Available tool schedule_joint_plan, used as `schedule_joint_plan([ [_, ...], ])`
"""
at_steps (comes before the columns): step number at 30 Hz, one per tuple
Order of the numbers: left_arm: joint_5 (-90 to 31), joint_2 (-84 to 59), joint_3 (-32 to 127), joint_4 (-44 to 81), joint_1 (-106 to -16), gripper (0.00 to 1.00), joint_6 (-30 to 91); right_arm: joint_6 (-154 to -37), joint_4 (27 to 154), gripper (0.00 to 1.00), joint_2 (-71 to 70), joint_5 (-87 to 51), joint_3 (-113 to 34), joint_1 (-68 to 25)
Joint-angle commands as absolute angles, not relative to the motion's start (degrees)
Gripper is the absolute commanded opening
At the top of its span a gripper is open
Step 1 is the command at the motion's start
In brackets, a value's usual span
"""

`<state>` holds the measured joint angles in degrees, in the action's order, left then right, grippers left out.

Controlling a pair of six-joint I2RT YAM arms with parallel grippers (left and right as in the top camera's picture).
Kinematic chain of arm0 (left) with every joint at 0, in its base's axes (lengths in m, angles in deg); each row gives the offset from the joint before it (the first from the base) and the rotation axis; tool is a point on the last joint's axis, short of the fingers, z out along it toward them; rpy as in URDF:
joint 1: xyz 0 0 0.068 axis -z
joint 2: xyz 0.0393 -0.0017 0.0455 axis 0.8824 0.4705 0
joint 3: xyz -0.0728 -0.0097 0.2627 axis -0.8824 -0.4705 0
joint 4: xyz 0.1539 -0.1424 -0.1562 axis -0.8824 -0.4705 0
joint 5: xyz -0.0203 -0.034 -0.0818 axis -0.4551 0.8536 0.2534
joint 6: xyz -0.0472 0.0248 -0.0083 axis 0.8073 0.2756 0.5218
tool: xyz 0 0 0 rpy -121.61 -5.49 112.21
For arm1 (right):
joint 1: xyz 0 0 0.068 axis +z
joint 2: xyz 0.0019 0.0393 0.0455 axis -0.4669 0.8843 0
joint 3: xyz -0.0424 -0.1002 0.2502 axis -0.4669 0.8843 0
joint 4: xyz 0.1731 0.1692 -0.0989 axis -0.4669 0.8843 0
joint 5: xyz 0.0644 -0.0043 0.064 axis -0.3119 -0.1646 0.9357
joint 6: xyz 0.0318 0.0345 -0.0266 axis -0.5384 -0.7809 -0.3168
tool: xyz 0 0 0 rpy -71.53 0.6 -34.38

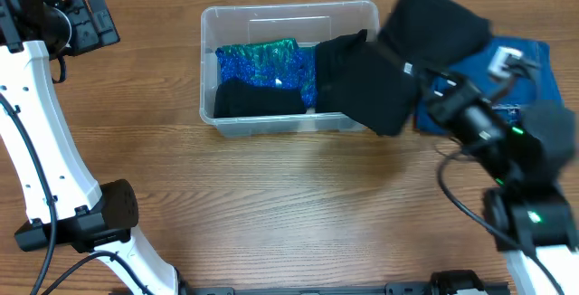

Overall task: Pack container
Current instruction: 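Lift the black garment with right gripper and carry it over the bin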

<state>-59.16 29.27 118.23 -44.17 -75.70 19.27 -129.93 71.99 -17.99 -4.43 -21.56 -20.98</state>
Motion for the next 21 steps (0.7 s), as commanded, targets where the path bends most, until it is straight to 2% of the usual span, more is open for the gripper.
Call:
schedule_joint_plan([
  [1, -59.4, 28.2, 118.1, -44.2, -75.8, 1.0, 19.6, -134.1, 65.6, 0.04, -11.1, -18.7, -23.8, -11.9],
  [10, -59.4, 28.2, 118.1, -44.2, -75.8, 1.0, 19.6, -135.0, 45.7, 0.04, 7.3, -38.3, -23.8, 4.9],
  [16, -59.4, 28.2, 118.1, -44.2, -75.8, 1.0, 19.6, -145.2, 38.1, 0.04, 13.7, -49.6, -23.8, 10.3],
  [21, -59.4, 28.2, 118.1, -44.2, -75.8, 1.0, 19.6, -156.0, 32.3, 0.04, 18.0, -51.4, -23.9, 10.9],
])
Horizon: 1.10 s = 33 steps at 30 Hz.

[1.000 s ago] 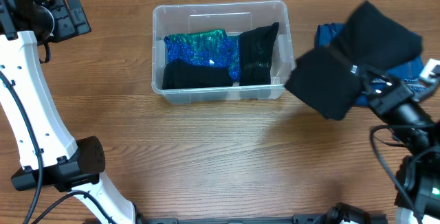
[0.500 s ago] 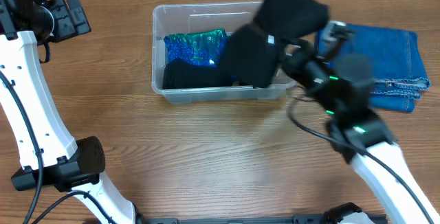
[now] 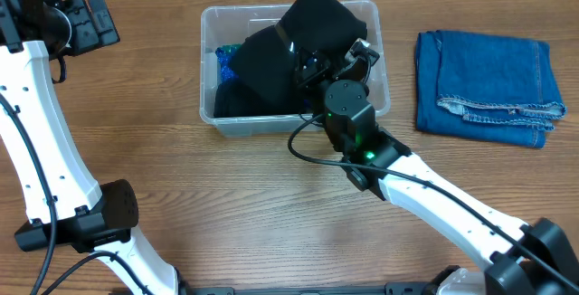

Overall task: Pack container
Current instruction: 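Lift the black garment with right gripper and carry it over the bin, then lower the black garment into the bin and press it down with right gripper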

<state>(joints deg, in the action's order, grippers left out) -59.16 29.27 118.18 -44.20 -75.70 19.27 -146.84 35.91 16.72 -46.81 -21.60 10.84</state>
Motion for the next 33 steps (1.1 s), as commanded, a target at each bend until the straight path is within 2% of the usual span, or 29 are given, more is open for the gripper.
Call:
schedule_joint_plan([
  [1, -59.4, 28.2, 118.1, -44.2, -75.8, 1.0, 19.6, -158.5, 31.9, 0.04, 18.9, -51.4, -24.1, 10.9],
  [5, -59.4, 28.2, 118.1, -44.2, -75.8, 1.0, 19.6, -162.5, 31.8, 0.04, 22.0, -51.3, -26.3, 10.9],
  [16, -59.4, 28.2, 118.1, -44.2, -75.8, 1.0, 19.6, -162.7, 33.3, 0.04, 33.7, -47.8, -39.7, 10.9],
  [33, -59.4, 28.2, 118.1, -44.2, -75.8, 1.0, 19.6, -164.9, 33.6, 0.04, 42.2, -47.2, -41.9, 11.1],
])
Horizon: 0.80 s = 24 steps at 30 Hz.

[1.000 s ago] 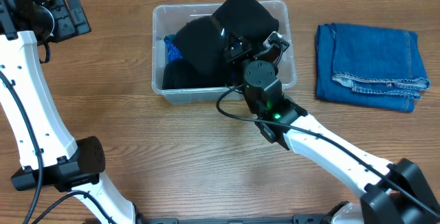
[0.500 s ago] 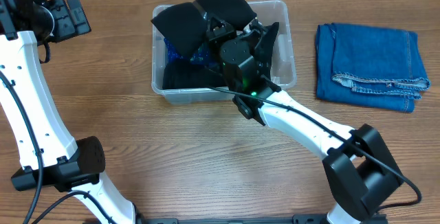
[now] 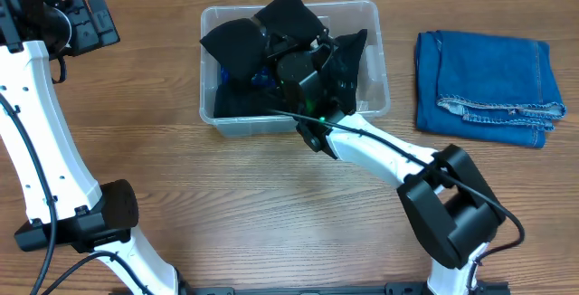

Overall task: Pack container
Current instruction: 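Lower the black garment into the bin and press it down with right gripper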

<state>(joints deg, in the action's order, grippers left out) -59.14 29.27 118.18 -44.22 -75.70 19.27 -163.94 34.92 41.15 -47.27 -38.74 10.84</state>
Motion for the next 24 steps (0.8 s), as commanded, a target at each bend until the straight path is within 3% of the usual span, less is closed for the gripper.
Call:
schedule_joint_plan([
  [1, -59.4, 28.2, 118.1, -44.2, -75.8, 1.0, 19.6, -164.9, 33.6, 0.04, 42.7, -46.8, -42.1, 11.1],
  [3, -59.4, 28.2, 118.1, -44.2, -75.8, 1.0, 19.6, -164.9, 33.6, 0.09, 43.3, -46.3, -42.3, 11.1],
  [4, -59.4, 28.2, 118.1, -44.2, -75.8, 1.0, 19.6, -164.9, 33.6, 0.18, 43.4, -46.0, -42.3, 11.1],
  [6, -59.4, 28.2, 118.1, -44.2, -75.8, 1.0, 19.6, -164.0, 33.5, 0.5, 43.4, -45.2, -42.3, 11.1],
  [8, -59.4, 28.2, 118.1, -44.2, -75.8, 1.0, 19.6, -163.7, 33.5, 0.72, 43.4, -43.9, -42.4, 11.1],
  [12, -59.4, 28.2, 118.1, -44.2, -75.8, 1.0, 19.6, -161.4, 32.3, 1.0, 43.3, -38.0, -42.4, 11.2],
  [17, -59.4, 28.2, 118.1, -44.2, -75.8, 1.0, 19.6, -157.8, 33.8, 1.0, 40.9, -34.2, -42.4, 11.5],
  [24, -59.4, 28.2, 118.1, -44.2, -75.8, 1.0, 19.6, -148.0, 51.5, 1.0, 31.4, -33.9, -42.4, 11.5],
])
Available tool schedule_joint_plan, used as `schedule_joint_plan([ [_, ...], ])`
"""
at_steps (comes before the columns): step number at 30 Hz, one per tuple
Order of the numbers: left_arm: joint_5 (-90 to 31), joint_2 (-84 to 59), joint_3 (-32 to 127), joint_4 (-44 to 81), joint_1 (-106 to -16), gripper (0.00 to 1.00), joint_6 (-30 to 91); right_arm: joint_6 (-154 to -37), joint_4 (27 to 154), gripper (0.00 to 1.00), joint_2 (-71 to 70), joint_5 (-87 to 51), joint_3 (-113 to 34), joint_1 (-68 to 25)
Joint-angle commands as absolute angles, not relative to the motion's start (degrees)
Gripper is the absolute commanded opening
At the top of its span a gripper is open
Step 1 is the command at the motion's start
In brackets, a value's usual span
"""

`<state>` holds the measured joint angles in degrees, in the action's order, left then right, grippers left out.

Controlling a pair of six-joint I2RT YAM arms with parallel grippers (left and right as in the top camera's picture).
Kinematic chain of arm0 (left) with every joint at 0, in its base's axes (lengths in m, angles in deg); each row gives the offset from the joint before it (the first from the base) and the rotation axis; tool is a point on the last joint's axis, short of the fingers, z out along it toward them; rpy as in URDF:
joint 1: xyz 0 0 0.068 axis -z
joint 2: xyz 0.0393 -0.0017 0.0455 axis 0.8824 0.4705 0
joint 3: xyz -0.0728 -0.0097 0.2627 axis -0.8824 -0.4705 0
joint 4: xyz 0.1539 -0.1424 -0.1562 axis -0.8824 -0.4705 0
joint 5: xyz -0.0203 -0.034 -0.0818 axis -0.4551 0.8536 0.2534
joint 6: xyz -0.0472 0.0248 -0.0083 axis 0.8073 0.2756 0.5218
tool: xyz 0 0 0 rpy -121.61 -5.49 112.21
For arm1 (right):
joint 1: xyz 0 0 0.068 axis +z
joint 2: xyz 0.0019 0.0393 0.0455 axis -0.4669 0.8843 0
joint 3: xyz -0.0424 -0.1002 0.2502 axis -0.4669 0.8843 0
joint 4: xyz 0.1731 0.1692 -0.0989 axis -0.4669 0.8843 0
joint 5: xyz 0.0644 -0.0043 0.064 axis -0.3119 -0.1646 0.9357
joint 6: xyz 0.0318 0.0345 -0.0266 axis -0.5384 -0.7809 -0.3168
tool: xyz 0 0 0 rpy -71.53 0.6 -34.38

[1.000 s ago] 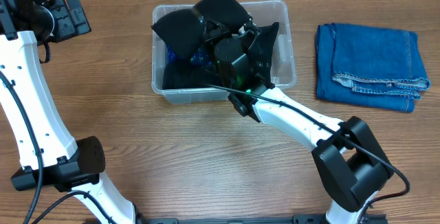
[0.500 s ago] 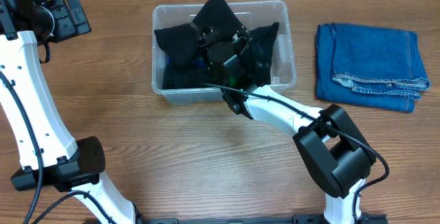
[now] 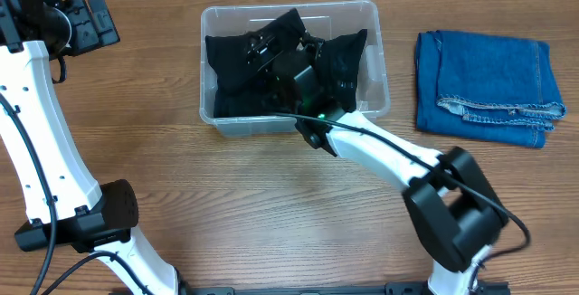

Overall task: Pack container
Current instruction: 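Lower the black garment into the bin and press it down with right gripper, then press the black garments flat inside the bin with right gripper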

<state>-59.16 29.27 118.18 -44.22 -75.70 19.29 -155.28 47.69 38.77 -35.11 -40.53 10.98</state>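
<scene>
A clear plastic container (image 3: 375,55) stands at the back middle of the table. A black garment (image 3: 231,60) fills most of it and covers whatever lies under it. My right gripper (image 3: 271,46) reaches into the container from the front and sits low over the black cloth; its jaws are hidden against the dark fabric. A folded blue denim piece (image 3: 484,73) lies on the table to the right of the container. My left gripper (image 3: 90,23) is raised at the far left, away from all of these.
The left arm's white links (image 3: 41,141) run down the left edge of the table. The right arm's white link (image 3: 380,155) crosses the wood in front of the container toward its base at the bottom right.
The black garment, bunched up above the container's left half before, now lies lower and flatter inside it. My right gripper sits lower in the container. The left arm is unchanged.
My right gripper held the black garment up at the container's right edge, with blue-green cloth showing inside. It was then over the container's middle, then over the left half with the cloth bunched. Now the garment lies spread in the container and hides the blue-green cloth.
</scene>
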Motion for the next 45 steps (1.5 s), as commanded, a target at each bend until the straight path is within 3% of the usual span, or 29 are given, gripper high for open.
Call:
schedule_joint_plan([
  [1, -59.4, 28.2, 118.1, -44.2, -75.8, 1.0, 19.6, -145.8, 54.2, 1.0, 30.0, -33.9, -42.4, 11.5],
  [7, -59.4, 28.2, 118.1, -44.2, -75.8, 1.0, 19.6, -116.9, 66.9, 1.0, 25.6, -33.8, -42.4, 11.5],
  [10, -59.4, 28.2, 118.1, -44.2, -75.8, 1.0, 19.6, -113.9, 70.8, 1.0, 25.7, -33.4, -42.4, 11.5],
  [11, -59.4, 28.2, 118.1, -44.2, -75.8, 1.0, 19.6, -109.9, 70.9, 0.95, 25.8, -32.2, -42.4, 11.5],
  [12, -59.4, 28.2, 118.1, -44.2, -75.8, 1.0, 19.6, -106.8, 70.9, 0.88, 26.0, -31.4, -42.4, 11.5],
  [15, -59.4, 28.2, 118.1, -44.2, -75.8, 1.0, 19.6, -99.0, 71.0, 0.53, 26.9, -31.4, -42.4, 11.5],
  [17, -59.4, 28.2, 118.1, -44.2, -75.8, 1.0, 19.6, -97.2, 70.9, 0.13, 27.9, -32.5, -42.4, 11.4],
  [18, -59.4, 28.2, 118.1, -44.2, -75.8, 1.0, 19.6, -96.6, 70.6, 0.04, 28.5, -33.1, -42.4, 11.3],
  [23, -59.4, 28.2, 118.1, -44.2, -75.8, 1.0, 19.6, -95.5, 69.1, 0.04, 30.9, -31.8, -42.7, 11.0],
  [36, -59.4, 28.2, 118.1, -44.2, -75.8, 1.0, 19.6, -91.0, 96.6, 0.04, 34.8, -18.1, -67.0, 8.5],
  [45, -59.4, 28.2, 118.1, -44.2, -75.8, 1.0, 19.6, -87.2, 90.2, 0.04, 45.0, -14.3, -68.1, 7.2],
])
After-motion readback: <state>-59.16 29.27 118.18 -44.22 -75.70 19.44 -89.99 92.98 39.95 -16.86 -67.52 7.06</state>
